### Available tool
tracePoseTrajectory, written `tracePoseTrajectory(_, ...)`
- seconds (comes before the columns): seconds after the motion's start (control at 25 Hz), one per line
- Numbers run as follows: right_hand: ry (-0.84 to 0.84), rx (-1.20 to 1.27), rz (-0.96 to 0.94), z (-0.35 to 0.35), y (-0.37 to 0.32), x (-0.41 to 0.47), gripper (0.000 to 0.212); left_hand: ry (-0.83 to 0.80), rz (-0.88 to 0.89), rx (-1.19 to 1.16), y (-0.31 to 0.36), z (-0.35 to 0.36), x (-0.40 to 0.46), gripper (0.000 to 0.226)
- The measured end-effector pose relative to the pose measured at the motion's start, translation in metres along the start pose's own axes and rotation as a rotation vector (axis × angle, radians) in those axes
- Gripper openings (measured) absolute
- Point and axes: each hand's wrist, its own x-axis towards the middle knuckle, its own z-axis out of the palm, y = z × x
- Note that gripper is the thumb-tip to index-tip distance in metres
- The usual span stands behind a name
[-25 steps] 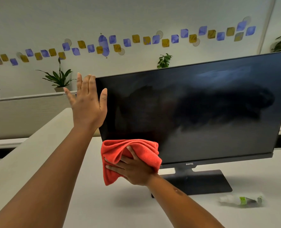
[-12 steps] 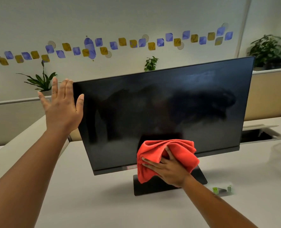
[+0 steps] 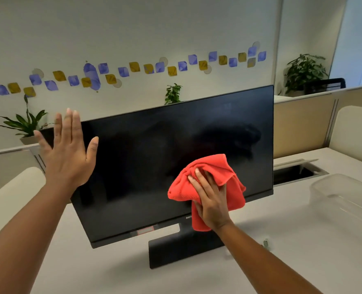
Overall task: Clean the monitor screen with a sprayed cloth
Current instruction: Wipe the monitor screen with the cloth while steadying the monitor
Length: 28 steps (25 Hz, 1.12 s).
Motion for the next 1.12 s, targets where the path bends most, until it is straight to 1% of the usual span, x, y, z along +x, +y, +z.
tracePoseTrajectory(0.08, -0.015, -0.03, -0.019, 0.01, -0.022, 0.022, 0.044, -0.04, 0.118, -0.028, 0.027, 0.003, 0.008, 0.068)
tracePoseTrajectory(0.2, -0.151, -0.191, -0.08, 0.025, -0.032, 0.029, 0.057, -0.078, 0.235, -0.047, 0.058, 0.01, 0.021, 0.064)
tracePoseTrajectory(0.36, -0.147, -0.218, -0.095, 0.034, -0.016, 0.022, 0.061, -0.12, 0.276, -0.008, 0.077, 0.018, 0.029, 0.065)
tracePoseTrajectory(0.48, -0.118, -0.187, -0.024, 0.035, -0.002, 0.014, 0.06, -0.099, 0.247, 0.001, 0.08, 0.02, 0.026, 0.067)
tracePoseTrajectory(0.68, -0.019, -0.152, 0.24, 0.029, 0.029, -0.006, 0.068, -0.111, 0.239, -0.002, 0.082, 0.02, 0.025, 0.068)
tracePoseTrajectory(0.8, 0.075, -0.089, 0.521, 0.024, 0.044, -0.011, 0.064, -0.108, 0.229, -0.037, 0.082, 0.019, 0.024, 0.067)
tracePoseTrajectory(0.92, 0.194, 0.01, 0.804, 0.016, 0.058, 0.01, 0.065, -0.109, 0.232, -0.064, 0.081, 0.02, 0.024, 0.067)
tracePoseTrajectory(1.0, 0.249, 0.047, 0.894, 0.009, 0.07, 0.035, 0.064, -0.101, 0.225, -0.074, 0.082, 0.02, 0.024, 0.067)
tracePoseTrajectory(1.12, 0.321, 0.08, 0.95, -0.005, 0.084, 0.074, 0.068, -0.093, 0.22, -0.101, 0.084, 0.019, 0.025, 0.067)
